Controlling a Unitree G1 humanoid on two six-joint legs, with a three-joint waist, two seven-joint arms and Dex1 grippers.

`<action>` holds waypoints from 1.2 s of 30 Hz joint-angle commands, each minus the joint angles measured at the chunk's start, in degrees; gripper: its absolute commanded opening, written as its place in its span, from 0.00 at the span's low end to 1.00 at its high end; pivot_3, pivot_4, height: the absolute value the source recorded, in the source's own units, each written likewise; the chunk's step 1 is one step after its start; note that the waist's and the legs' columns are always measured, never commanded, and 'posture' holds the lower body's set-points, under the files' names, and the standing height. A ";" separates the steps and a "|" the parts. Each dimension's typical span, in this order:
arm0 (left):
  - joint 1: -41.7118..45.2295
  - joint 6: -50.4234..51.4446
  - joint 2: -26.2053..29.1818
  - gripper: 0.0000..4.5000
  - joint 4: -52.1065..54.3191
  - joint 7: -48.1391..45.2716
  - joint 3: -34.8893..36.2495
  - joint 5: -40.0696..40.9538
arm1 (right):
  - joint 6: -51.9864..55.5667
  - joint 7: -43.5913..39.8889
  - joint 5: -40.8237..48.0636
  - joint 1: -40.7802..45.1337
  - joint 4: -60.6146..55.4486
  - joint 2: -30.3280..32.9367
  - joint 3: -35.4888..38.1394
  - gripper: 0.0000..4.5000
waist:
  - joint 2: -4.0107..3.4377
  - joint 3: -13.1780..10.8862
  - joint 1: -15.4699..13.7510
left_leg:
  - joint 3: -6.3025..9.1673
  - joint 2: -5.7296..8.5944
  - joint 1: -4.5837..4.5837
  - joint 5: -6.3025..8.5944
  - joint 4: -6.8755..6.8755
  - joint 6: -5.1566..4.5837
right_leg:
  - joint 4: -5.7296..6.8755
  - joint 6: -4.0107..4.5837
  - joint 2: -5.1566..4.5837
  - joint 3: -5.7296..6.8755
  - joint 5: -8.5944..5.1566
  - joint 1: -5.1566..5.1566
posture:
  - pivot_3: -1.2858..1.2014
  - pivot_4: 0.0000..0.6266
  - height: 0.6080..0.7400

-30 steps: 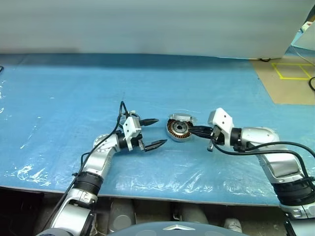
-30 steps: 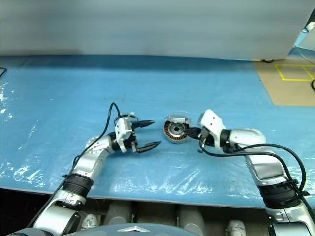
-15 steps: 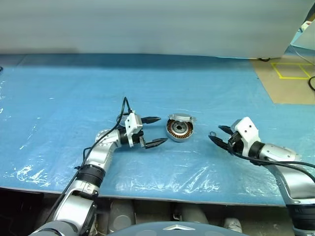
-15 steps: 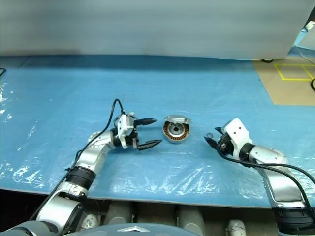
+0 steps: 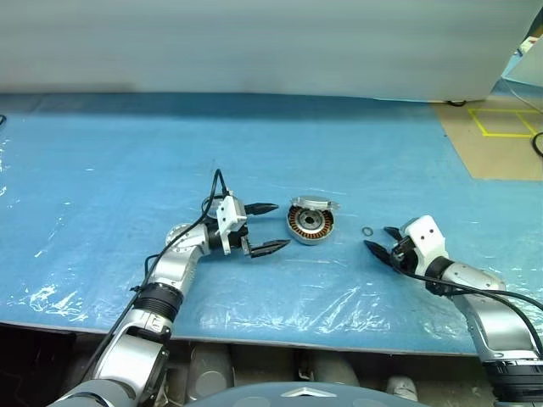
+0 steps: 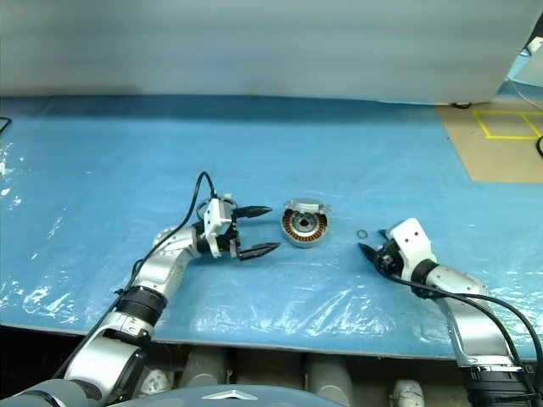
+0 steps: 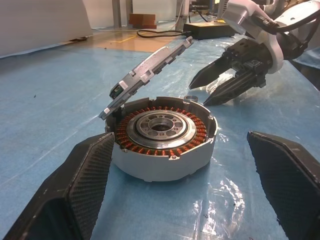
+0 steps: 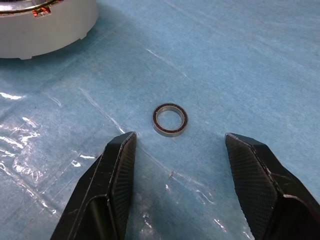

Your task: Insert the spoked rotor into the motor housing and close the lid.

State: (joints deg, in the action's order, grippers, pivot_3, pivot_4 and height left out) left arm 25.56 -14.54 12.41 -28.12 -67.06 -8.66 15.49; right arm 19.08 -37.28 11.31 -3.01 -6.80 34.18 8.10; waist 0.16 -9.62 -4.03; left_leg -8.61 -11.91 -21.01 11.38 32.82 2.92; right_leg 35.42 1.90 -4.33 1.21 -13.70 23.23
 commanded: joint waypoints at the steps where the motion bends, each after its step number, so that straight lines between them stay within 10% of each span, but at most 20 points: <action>1: -0.20 -0.64 0.40 1.00 2.17 -0.40 0.59 0.67 | 0.81 -1.22 1.57 0.37 -0.26 -0.45 -0.40 0.65 | -0.01 0.00 -0.01 | 0.00 0.00 0.00 0.02 0.00 -0.04 | 0.00 0.00 0.00 0.00 0.00 0.00 | 0.52 0.24 1.00; 15: -1.08 -0.52 0.64 1.00 2.61 -0.04 0.37 0.45 | -1.00 -0.14 -1.29 1.96 3.18 -0.62 -1.91 0.65 | 0.00 0.00 0.02 | 0.00 0.00 0.03 0.04 0.01 -0.06 | 0.00 0.00 0.00 0.00 0.00 -0.03 | 0.52 0.24 1.00; 23: -0.88 -0.63 0.70 1.00 2.35 0.09 0.53 0.41 | -1.33 0.58 -2.52 1.41 4.51 0.49 -2.97 0.16 | 0.00 0.00 -0.04 | 0.00 0.00 0.03 0.04 0.01 -0.06 | 0.00 0.00 -0.01 0.00 0.00 -0.09 | 0.52 0.24 1.00; 36: -1.34 -0.40 1.02 1.00 2.79 -0.06 0.58 0.61 | -1.45 -5.68 4.45 0.81 -3.27 0.79 -2.62 0.14 | -0.01 0.00 -0.07 | 0.00 -0.01 0.03 0.07 -0.04 -0.11 | -0.04 0.00 -0.01 0.01 -0.01 -0.08 | 0.52 0.24 1.00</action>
State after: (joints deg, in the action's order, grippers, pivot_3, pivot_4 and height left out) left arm 24.25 -14.52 13.21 -27.27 -66.98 -8.66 15.48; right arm 17.66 -41.26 13.82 -1.81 -6.49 34.39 5.35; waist 0.16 -9.62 -4.10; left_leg -8.61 -11.91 -20.99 11.45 32.77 2.80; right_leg 35.37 1.90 -4.33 1.23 -13.71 23.17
